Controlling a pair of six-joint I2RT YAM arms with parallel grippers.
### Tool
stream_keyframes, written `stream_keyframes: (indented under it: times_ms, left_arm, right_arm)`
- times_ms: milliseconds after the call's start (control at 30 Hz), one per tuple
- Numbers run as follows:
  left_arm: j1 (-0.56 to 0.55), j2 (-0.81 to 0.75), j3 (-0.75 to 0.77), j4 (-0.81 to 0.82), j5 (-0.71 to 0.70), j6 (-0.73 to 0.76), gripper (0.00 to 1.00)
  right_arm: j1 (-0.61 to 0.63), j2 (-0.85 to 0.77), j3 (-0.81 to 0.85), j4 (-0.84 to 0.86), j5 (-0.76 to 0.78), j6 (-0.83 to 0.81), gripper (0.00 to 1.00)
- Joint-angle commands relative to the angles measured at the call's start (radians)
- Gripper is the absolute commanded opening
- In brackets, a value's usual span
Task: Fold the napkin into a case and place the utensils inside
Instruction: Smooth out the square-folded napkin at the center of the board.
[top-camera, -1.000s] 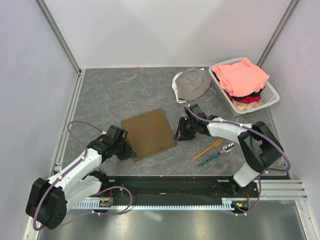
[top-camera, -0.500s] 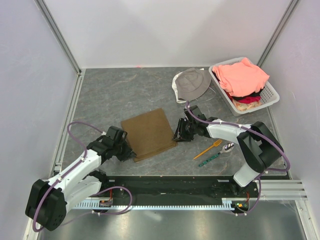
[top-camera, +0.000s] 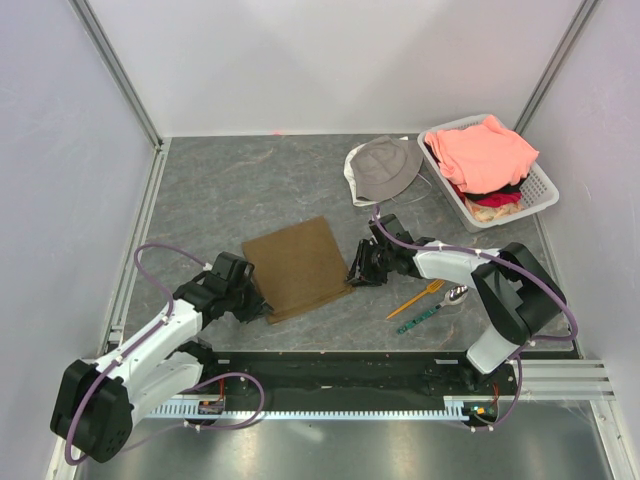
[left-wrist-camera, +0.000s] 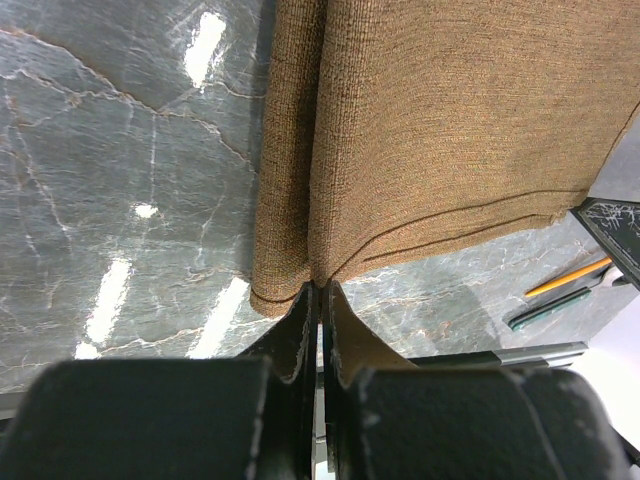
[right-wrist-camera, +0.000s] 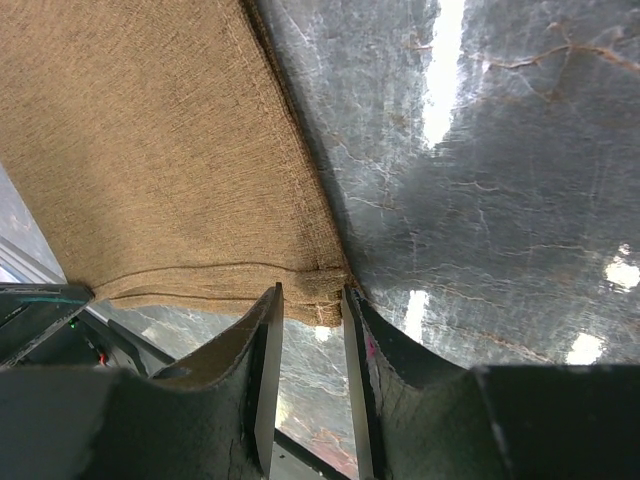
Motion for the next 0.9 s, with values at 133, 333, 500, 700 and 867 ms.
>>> stream_keyframes:
  times_ms: [133,333,500,700,867]
  left_arm:
    - [0.004,-0.016,-0.016,0.024,0.021,-0.006,0.02]
    - [0.002,-0.024,-0.019,0.026,0.018,-0.009,0.02]
    - [0.004,-0.024,-0.020,0.027,0.023,-0.010,0.02]
    - [0.004,-0.015,-0.025,0.043,0.030,-0.010,0.02]
    - [0.004,-0.013,-0.017,0.046,0.030,-0.010,0.02]
  right_arm:
    - [0.006,0.019,-0.012,0.025,0.019,0.005,0.38]
    - [0.006,0.030,-0.015,0.037,0.034,0.021,0.40]
    - [0.004,0.046,-0.006,0.037,0.059,0.038,0.40]
    - [0.004,0.066,0.024,0.036,0.068,0.028,0.18]
    - [0.007,0.030,0.051,-0.013,0.099,-0.005,0.03]
